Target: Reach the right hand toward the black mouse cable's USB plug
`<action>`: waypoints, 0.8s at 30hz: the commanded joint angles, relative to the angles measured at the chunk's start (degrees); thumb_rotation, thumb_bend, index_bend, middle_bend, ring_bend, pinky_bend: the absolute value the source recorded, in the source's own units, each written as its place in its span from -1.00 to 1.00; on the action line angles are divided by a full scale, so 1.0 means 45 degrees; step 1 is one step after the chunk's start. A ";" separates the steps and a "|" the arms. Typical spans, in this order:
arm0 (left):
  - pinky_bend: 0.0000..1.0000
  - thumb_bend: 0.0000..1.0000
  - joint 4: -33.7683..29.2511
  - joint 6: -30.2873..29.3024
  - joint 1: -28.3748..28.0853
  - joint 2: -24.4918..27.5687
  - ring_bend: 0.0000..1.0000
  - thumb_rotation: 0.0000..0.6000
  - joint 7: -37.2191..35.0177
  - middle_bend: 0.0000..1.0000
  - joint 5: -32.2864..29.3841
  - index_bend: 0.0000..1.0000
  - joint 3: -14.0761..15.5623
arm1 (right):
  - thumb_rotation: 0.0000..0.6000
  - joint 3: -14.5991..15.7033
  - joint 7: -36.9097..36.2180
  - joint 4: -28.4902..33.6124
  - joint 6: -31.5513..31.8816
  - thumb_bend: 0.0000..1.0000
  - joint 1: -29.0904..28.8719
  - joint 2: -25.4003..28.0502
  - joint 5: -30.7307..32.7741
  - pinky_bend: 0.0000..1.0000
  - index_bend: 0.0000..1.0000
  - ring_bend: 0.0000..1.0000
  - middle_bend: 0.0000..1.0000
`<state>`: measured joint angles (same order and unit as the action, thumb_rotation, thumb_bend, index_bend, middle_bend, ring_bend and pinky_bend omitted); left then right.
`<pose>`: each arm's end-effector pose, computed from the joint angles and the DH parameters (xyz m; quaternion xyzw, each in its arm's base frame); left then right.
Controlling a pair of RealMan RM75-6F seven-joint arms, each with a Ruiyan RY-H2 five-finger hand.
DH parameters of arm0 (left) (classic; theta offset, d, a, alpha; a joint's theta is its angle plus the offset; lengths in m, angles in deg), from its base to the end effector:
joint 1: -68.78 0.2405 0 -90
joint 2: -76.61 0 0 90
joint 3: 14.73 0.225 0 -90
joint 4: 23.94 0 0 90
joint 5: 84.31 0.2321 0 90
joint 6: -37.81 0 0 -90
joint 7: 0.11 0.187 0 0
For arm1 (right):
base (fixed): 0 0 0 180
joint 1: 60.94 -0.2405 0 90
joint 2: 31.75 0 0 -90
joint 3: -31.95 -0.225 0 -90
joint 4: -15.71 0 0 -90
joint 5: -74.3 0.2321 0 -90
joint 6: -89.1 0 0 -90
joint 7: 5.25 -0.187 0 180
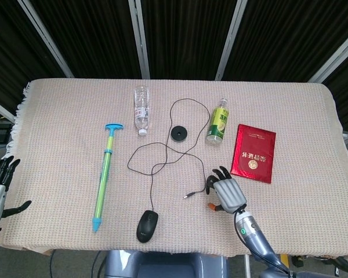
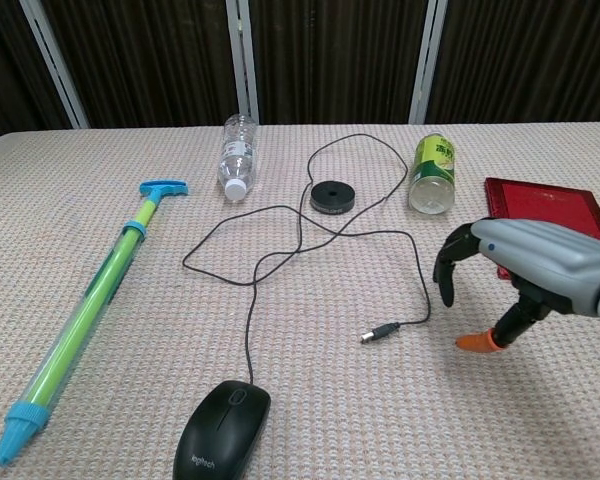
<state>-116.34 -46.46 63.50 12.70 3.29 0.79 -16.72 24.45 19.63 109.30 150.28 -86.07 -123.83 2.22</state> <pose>-0.2953 0.2221 0.1221 -0.6082 -0.3784 -0.3622 0.5964 -0.1373 -0.2819 -0.0702 0.7136 -0.4330 0.3702 0.4078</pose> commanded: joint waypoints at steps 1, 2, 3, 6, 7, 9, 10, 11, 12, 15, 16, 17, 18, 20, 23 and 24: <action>-1.00 -0.91 -0.0018 0.0036 -0.0004 0.0015 -1.00 1.00 -0.0025 -1.00 -0.0044 -0.93 -0.0006 | 1.00 -0.0102 0.0301 -0.0276 -0.0136 -0.70 -0.0250 -0.0407 0.0317 -0.79 -0.02 -0.77 -0.38; -1.00 -0.91 -0.0027 0.0045 -0.0004 0.0019 -1.00 1.00 -0.0032 -1.00 -0.0058 -0.93 -0.0010 | 1.00 -0.0134 0.0398 -0.0325 -0.0193 -0.70 -0.0323 -0.0498 0.0418 -0.79 -0.04 -0.78 -0.39; -1.00 -0.91 -0.0033 0.0051 -0.0004 0.0023 -1.00 1.00 -0.0044 -1.00 -0.0073 -0.93 -0.0014 | 1.00 -0.0170 0.0473 -0.0346 -0.0225 -0.70 -0.0381 -0.0583 0.0516 -0.79 -0.06 -0.79 -0.40; -1.00 -0.91 -0.0057 0.0093 -0.0003 0.0045 -1.00 1.00 -0.0080 -1.00 -0.0127 -0.92 -0.0018 | 1.00 -0.0249 0.0760 -0.0391 -0.0233 -0.70 -0.0571 -0.0925 0.0793 -0.84 -0.13 -0.82 -0.43; -1.00 -0.91 -0.0064 0.0113 -0.0006 0.0049 -1.00 1.00 -0.0090 -1.00 -0.0147 -0.91 -0.0019 | 1.00 -0.0250 0.0843 -0.0427 -0.0232 -0.70 -0.0614 -0.0998 0.0837 -0.85 -0.13 -0.82 -0.44; -1.00 -0.91 -0.0094 0.0165 -0.0011 0.0069 -1.00 1.00 -0.0123 -1.00 -0.0190 -0.91 -0.0016 | 1.00 -0.0267 0.1099 -0.0555 -0.0225 -0.67 -0.0746 -0.1223 0.0980 -0.85 -0.09 -0.83 -0.45; -1.00 -0.91 -0.0105 0.0176 -0.0012 0.0076 -1.00 1.00 -0.0137 -1.00 -0.0199 -0.91 -0.0015 | 1.00 -0.0277 0.1174 -0.0605 -0.0234 -0.65 -0.0790 -0.1307 0.1052 -0.85 -0.07 -0.83 -0.45; -1.00 -0.91 -0.0112 0.0185 -0.0012 0.0085 -1.00 1.00 -0.0153 -1.00 -0.0206 -0.91 -0.0015 | 1.00 -0.0298 0.1267 -0.0666 -0.0228 -0.62 -0.0841 -0.1421 0.1162 -0.85 -0.04 -0.83 -0.45; -1.00 -0.91 -0.0117 0.0188 -0.0013 0.0092 -1.00 1.00 -0.0171 -1.00 -0.0212 -0.90 -0.0019 | 1.00 -0.0314 0.1344 -0.0748 -0.0239 -0.59 -0.0897 -0.1545 0.1269 -0.85 -0.03 -0.83 -0.45; -1.00 -0.91 -0.0123 0.0219 -0.0016 0.0102 -1.00 1.00 -0.0221 -1.00 -0.0250 -0.90 -0.0026 | 1.00 -0.0309 0.1539 -0.1014 -0.0254 -0.55 -0.1037 -0.1852 0.1470 -0.85 -0.01 -0.83 -0.45; -1.00 -0.91 -0.0129 0.0244 -0.0019 0.0108 -1.00 1.00 -0.0241 -1.00 -0.0272 -0.89 -0.0027 | 1.00 -0.0311 0.1596 -0.1128 -0.0256 -0.55 -0.1089 -0.1969 0.1528 -0.85 -0.01 -0.83 -0.45; -1.00 -0.91 -0.0133 0.0256 -0.0022 0.0113 -1.00 1.00 -0.0252 -1.00 -0.0283 -0.89 -0.0028 | 1.00 -0.0315 0.1624 -0.1199 -0.0247 -0.55 -0.1117 -0.2044 0.1566 -0.85 -0.01 -0.83 -0.45; -1.00 -0.91 -0.0140 0.0280 -0.0029 0.0116 -1.00 1.00 -0.0266 -1.00 -0.0297 -0.89 -0.0030 | 1.00 -0.0339 0.1639 -0.1304 -0.0251 -0.54 -0.1164 -0.2166 0.1640 -0.85 -0.01 -0.83 -0.45; -1.00 -0.91 -0.0142 0.0295 -0.0036 0.0119 -1.00 1.00 -0.0286 -1.00 -0.0305 -0.88 -0.0033 | 1.00 -0.0399 0.1628 -0.1448 -0.0262 -0.54 -0.1238 -0.2351 0.1773 -0.86 -0.02 -0.83 -0.45; -1.00 -0.91 -0.0143 0.0352 -0.0052 0.0124 -1.00 1.00 -0.0330 -1.00 -0.0343 -0.87 -0.0037 | 1.00 -0.0455 0.1654 -0.1633 -0.0279 -0.54 -0.1353 -0.2587 0.1940 -0.87 -0.04 -0.83 -0.45; -1.00 -0.91 -0.0144 0.0385 -0.0063 0.0128 -1.00 1.00 -0.0344 -1.00 -0.0370 -0.87 -0.0043 | 1.00 -0.0452 0.1680 -0.1703 -0.0276 -0.54 -0.1391 -0.2653 0.1969 -0.87 -0.04 -0.83 -0.45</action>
<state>-116.98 -44.78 63.24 13.26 1.78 -0.82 -16.90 22.46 27.09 101.83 149.05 -92.17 -135.57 10.96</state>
